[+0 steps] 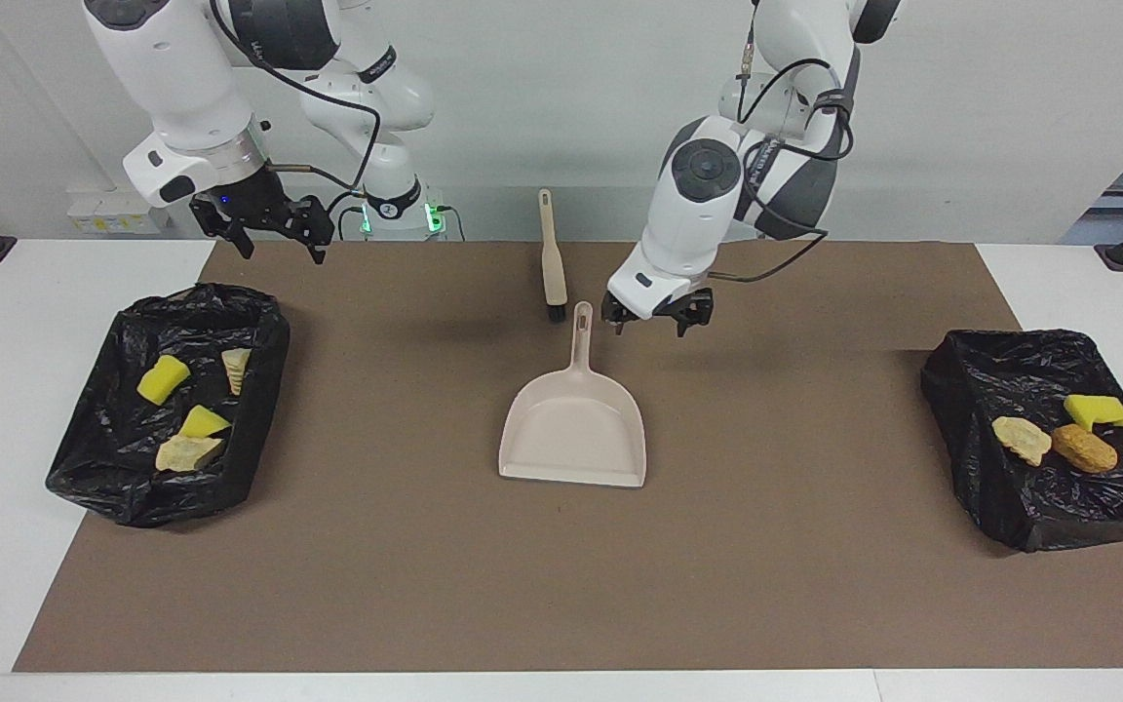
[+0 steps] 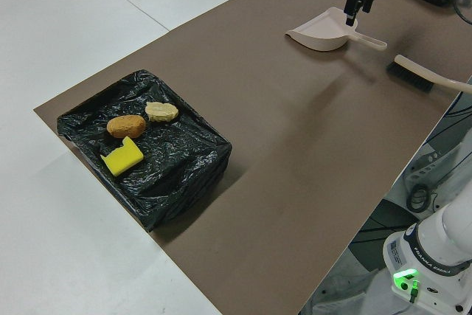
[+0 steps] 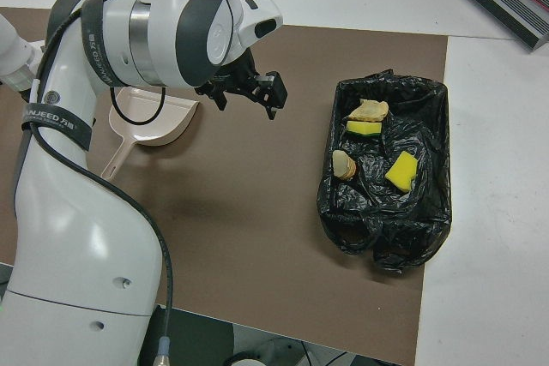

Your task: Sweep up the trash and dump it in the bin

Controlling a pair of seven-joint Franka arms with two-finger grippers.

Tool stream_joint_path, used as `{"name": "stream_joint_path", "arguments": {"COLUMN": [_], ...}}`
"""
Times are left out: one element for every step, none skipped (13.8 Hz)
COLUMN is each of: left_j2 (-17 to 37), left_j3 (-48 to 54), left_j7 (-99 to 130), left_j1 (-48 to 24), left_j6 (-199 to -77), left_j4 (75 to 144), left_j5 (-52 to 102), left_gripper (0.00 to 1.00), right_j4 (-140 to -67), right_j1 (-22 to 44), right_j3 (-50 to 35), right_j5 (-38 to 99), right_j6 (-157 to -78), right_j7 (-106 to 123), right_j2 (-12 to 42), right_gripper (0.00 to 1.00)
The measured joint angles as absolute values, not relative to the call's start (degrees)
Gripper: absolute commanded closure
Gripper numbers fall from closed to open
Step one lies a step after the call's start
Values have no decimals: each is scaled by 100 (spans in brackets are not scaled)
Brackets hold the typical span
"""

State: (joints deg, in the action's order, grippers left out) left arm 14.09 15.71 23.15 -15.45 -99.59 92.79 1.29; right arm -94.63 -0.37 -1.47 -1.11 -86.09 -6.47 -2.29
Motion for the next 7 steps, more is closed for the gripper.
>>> {"name": "stream_joint_path", "arguments": {"left_j2": [1360,1289,1202,1104,998,898,801], "left_j3": [1563,1557,1553,1548,1542,1537,1532], "left_j7": [1926,1527,1128,685,255,-79,-326], "left_j1": [-1311,-1066,-822,-576,-323,-82,132], "left_j6": [-9837,-9754,-9662,-9587,-9530,-9455,-9396], "left_j4": [9200,9149,9123,9111,9109,9108,9108], "left_j5": [108,93,79,73,69,69,68], "left_gripper": [0,0,0,0,0,0,0], "right_j4": [-9463,-9463,-9463,-9463,-9463,-9463,-9463], "right_j1": [-37,-37,-37,-37,-37,-37,-37], "right_j3": [-147,-147,-147,-147,-147,-147,-147], "right_j5": [-111,-111,-111,-111,-111,-111,-111], "right_j6": [-8609,-8609,-8610,-8610,-8610,-8610,-8610], "right_j7": [-647,-647,-647,-648,-647,-648,-647], "right_j2": [-229,-229,-229,-229,-229,-229,-229], "right_gripper": [0,0,0,0,0,0,0]}}
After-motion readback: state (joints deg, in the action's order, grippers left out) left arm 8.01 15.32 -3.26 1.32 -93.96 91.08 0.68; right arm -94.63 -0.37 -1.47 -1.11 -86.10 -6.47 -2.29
